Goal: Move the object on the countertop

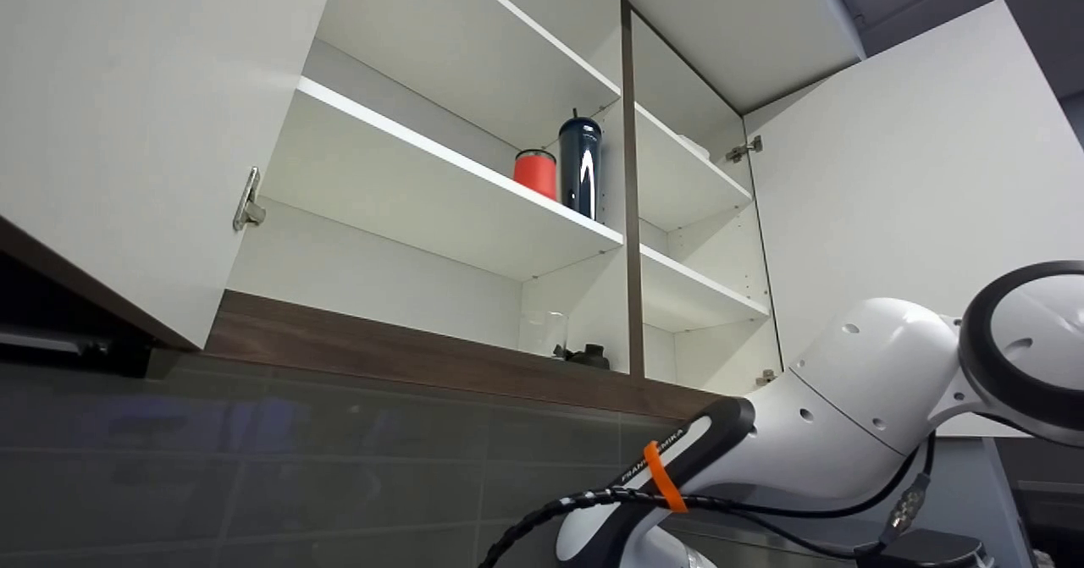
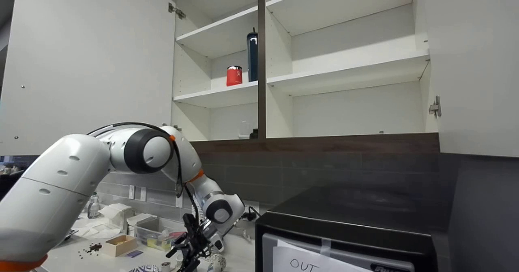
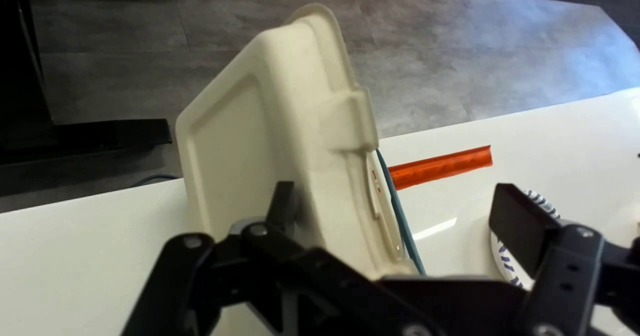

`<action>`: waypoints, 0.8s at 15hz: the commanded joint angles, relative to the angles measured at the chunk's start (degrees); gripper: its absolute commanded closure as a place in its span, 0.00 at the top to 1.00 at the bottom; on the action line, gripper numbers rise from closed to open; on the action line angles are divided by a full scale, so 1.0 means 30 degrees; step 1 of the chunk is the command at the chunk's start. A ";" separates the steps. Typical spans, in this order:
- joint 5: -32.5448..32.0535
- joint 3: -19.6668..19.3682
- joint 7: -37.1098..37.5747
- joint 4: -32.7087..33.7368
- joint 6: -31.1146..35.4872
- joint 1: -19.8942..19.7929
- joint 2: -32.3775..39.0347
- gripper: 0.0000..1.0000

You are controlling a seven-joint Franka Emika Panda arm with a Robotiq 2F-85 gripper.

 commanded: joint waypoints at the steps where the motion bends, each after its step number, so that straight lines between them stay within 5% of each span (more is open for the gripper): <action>1: 0.0086 0.0240 -0.1028 0.1201 -0.1112 -0.0157 0.0938 1.00; 12: -0.0008 0.0594 -0.2140 0.1870 0.2414 0.0111 0.2071 1.00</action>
